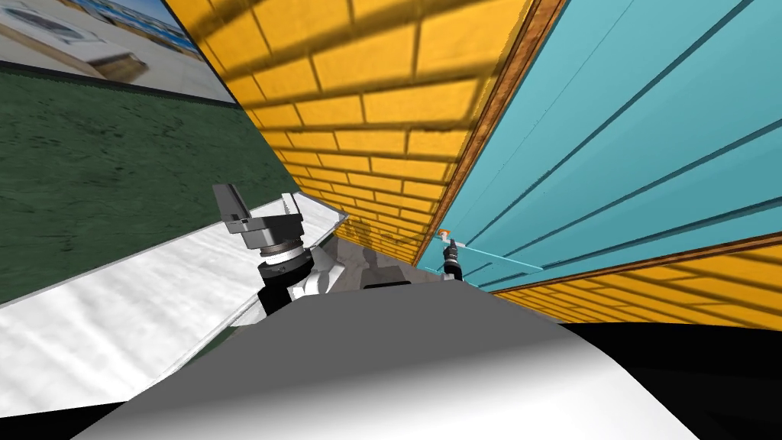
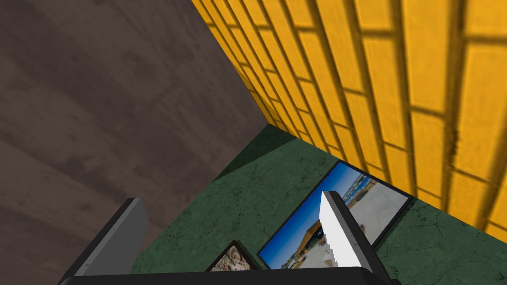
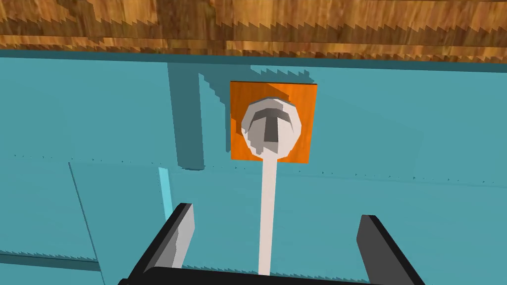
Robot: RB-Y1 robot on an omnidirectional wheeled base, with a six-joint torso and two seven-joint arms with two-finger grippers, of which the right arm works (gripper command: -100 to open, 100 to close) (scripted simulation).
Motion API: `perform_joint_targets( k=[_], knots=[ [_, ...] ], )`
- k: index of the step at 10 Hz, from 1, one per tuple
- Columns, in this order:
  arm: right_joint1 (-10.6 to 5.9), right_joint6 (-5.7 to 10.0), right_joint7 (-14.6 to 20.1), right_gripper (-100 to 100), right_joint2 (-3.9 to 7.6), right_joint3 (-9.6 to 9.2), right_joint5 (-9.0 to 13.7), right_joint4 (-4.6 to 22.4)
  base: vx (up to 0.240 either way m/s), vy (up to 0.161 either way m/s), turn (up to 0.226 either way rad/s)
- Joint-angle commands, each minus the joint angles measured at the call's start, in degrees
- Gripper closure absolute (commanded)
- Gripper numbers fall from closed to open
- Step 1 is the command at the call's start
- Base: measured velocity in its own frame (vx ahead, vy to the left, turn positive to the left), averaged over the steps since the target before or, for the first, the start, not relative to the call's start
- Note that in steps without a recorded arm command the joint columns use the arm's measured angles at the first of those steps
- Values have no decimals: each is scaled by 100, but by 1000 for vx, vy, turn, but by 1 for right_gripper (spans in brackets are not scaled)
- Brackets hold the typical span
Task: Pull the door open
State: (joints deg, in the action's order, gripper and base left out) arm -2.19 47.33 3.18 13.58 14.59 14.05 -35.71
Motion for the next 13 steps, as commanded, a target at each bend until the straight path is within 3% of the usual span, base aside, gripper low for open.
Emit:
perform_joint_targets(
  k=[1, 3, 4, 9, 13],
  knots=[
    [26, -17, 8, -100, 19, 27, 17, -24, 171, -98, 47],
    [-9, 32, 25, -100, 35, 26, 17, 64, 137, -54, 19],
    [-9, 32, 25, 100, 35, 26, 17, 64, -13, 3, -4],
    [-9, 32, 25, 100, 35, 26, 17, 64, -17, 6, -1],
    [37, 63, 205, 100, 106, -176, -107, 41, -166, -24, 78]
  ],
)
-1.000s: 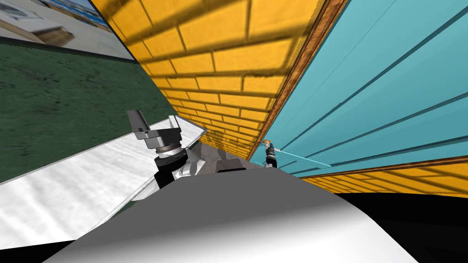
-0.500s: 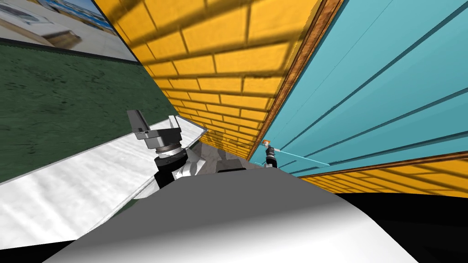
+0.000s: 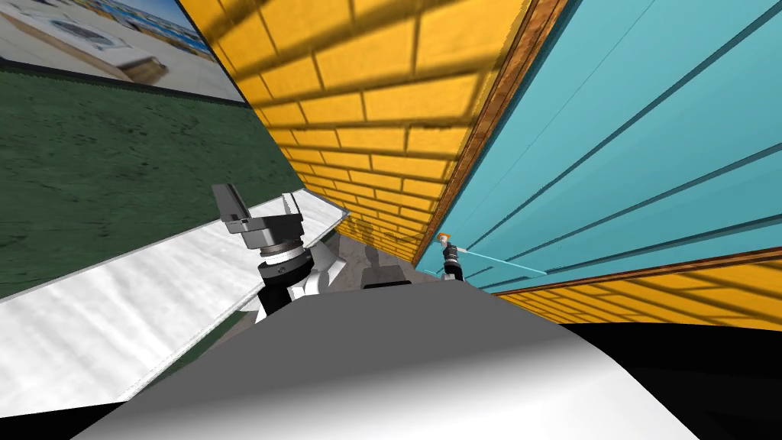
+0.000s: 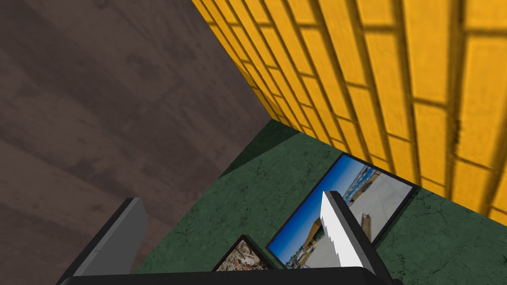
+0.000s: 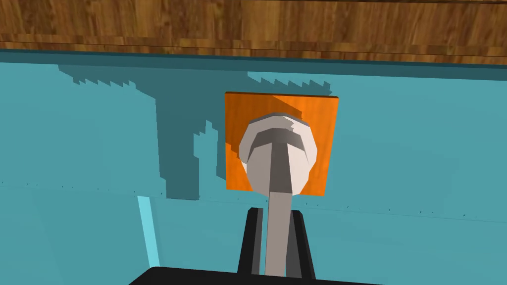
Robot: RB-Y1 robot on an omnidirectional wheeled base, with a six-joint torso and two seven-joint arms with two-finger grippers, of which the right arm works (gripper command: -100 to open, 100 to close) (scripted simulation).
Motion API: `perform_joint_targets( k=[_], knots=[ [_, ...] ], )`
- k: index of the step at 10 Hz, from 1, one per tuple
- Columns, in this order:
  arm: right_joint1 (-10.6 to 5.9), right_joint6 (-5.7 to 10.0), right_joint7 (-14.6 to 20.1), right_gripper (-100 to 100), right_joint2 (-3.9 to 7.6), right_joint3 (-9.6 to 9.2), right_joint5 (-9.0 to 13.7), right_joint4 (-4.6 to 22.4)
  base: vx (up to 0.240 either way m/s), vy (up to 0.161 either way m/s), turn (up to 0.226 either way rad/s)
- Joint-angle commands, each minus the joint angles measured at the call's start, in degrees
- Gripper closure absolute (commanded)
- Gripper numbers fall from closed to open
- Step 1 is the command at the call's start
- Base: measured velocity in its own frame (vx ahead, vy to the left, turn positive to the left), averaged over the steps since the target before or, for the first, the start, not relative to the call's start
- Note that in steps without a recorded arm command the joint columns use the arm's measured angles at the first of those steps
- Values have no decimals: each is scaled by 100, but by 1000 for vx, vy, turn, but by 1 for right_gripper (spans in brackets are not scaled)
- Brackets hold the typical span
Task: Pull the door open
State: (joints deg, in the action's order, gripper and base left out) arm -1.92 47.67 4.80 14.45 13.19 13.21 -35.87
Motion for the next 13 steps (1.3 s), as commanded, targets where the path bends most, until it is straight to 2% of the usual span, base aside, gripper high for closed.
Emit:
perform_joint_targets(
  k=[1, 5, 6, 7, 8, 13],
  knots=[
    [21, 41, 96, 100, 39, -94, -58, 48, -227, 5, 86],
    [79, 102, 364, 100, 145, -385, -236, 3, -264, -12, 101],
    [79, 102, 364, 100, 145, -385, -236, 3, -176, -31, 45],
    [124, 32, 338, 100, 124, -373, -228, -72, -58, -6, 11],
    [177, 83, 431, 100, 159, -471, -281, -66, -146, -31, 105],
    [304, 232, 701, 100, 312, -722, -417, -132, -191, -28, 93]
  ],
)
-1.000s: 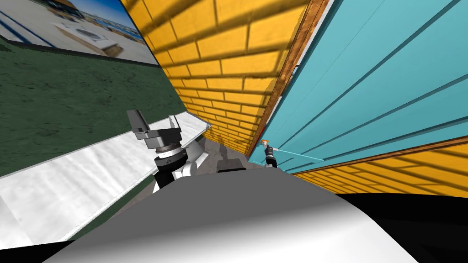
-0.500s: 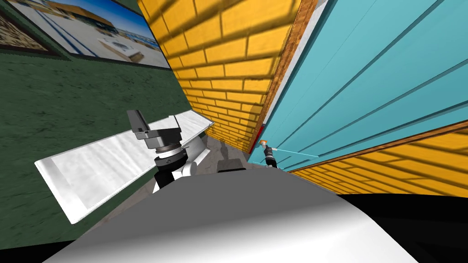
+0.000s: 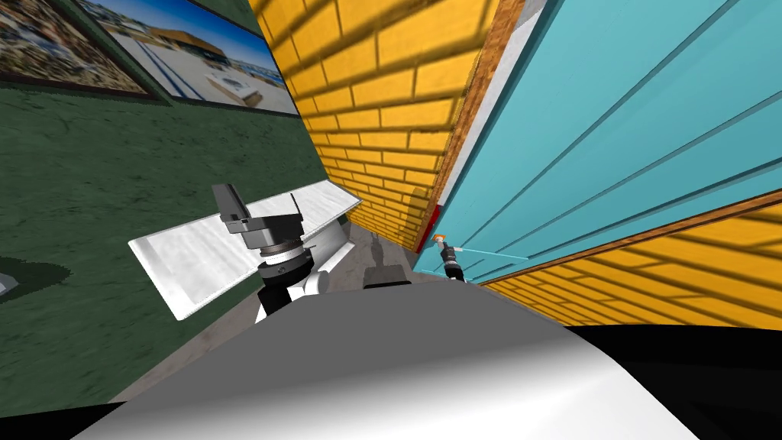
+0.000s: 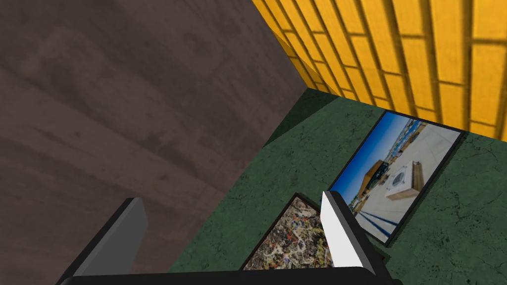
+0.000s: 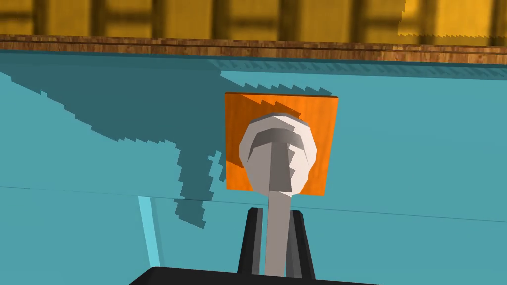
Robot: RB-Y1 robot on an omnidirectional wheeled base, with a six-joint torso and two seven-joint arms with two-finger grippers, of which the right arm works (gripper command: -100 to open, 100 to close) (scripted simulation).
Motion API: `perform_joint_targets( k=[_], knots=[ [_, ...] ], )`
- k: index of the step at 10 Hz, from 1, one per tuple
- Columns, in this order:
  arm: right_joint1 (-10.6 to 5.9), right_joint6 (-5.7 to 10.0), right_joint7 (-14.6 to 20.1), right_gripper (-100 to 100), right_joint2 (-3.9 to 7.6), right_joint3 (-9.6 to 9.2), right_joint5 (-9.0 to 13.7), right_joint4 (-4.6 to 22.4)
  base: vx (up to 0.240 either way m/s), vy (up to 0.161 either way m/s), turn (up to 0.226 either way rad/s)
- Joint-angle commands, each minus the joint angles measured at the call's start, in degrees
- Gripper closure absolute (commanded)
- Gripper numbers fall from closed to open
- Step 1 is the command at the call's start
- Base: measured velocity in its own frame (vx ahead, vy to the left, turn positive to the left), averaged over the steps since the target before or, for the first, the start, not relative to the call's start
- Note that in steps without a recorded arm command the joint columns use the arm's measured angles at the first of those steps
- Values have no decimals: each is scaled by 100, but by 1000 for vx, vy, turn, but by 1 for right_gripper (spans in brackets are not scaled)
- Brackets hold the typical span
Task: Pull the door open
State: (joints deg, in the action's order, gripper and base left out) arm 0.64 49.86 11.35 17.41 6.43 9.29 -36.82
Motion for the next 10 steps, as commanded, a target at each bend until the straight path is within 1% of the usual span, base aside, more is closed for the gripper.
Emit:
perform_joint_targets(
  k=[1, 4, 5, 6, 9, 10],
  knots=[
    [91, 64, 139, 100, 69, -133, -73, -60, -261, -58, 123],
    [173, 160, 314, 100, 167, -294, -160, -102, -252, -35, 103],
    [154, 123, 277, 100, 157, -260, -142, -104, -117, -12, 20],
    [272, 257, 420, 100, 242, -389, -206, -111, -187, -37, 143],
    [421, 460, 613, 100, 381, -555, -289, -140, -252, -47, 130],
    [496, 563, 711, 100, 451, -638, -331, -155, -249, -56, 123]
  ],
)
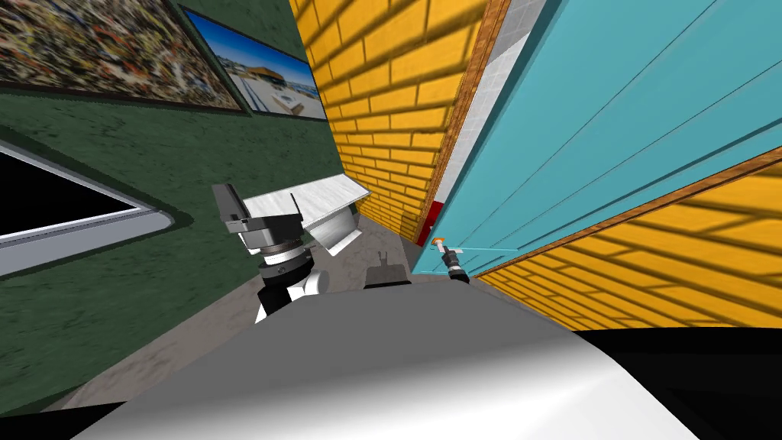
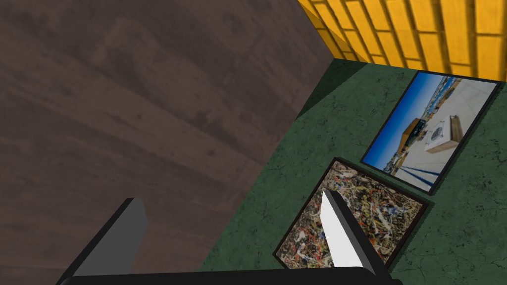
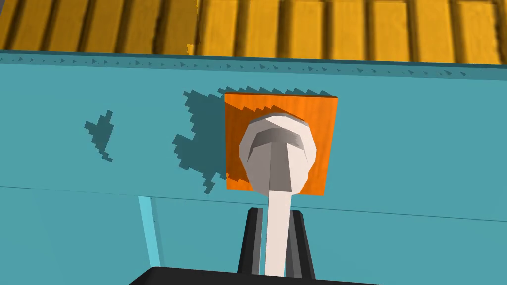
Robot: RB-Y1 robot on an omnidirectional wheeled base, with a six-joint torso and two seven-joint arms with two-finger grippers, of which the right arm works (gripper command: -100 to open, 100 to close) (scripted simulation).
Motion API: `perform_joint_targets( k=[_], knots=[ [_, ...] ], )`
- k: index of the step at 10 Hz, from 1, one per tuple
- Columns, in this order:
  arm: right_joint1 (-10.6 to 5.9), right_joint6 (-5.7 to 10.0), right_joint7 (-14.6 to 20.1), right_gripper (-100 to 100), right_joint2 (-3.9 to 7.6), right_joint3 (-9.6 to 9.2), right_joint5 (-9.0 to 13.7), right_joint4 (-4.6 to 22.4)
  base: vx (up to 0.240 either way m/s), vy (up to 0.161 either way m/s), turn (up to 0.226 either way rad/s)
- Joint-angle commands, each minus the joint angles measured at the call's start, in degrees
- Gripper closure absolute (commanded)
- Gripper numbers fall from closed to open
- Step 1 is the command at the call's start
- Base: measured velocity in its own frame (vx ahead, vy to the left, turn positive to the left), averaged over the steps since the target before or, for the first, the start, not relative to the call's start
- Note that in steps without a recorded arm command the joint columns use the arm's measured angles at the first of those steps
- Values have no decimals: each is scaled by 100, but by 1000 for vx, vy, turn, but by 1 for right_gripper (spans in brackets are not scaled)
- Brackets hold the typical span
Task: Pull the door open
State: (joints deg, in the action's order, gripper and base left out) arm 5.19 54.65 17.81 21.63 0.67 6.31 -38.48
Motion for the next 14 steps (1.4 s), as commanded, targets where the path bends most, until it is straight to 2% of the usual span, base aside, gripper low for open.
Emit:
perform_joint_targets(
  k=[1, 3, 4, 5, 6, 13, 14],
  knots=[
    [87, 145, 123, 100, 71, -113, -58, 2, -197, -58, 91],
    [164, 250, 223, 100, 142, -198, -101, -14, -197, -52, 80],
    [134, 193, 193, 100, 128, -170, -86, 1, -90, -27, 19],
    [239, 383, 280, 100, 193, -236, -117, 56, -141, -21, 180],
    [265, 428, 300, 100, 211, -249, -123, 64, -195, -78, 167],
    [642, 1091, 592, 100, 478, -442, -212, 185, -188, -59, 138],
    [598, 1004, 566, 100, 464, -418, -199, 175, -88, -27, 30]
  ],
)
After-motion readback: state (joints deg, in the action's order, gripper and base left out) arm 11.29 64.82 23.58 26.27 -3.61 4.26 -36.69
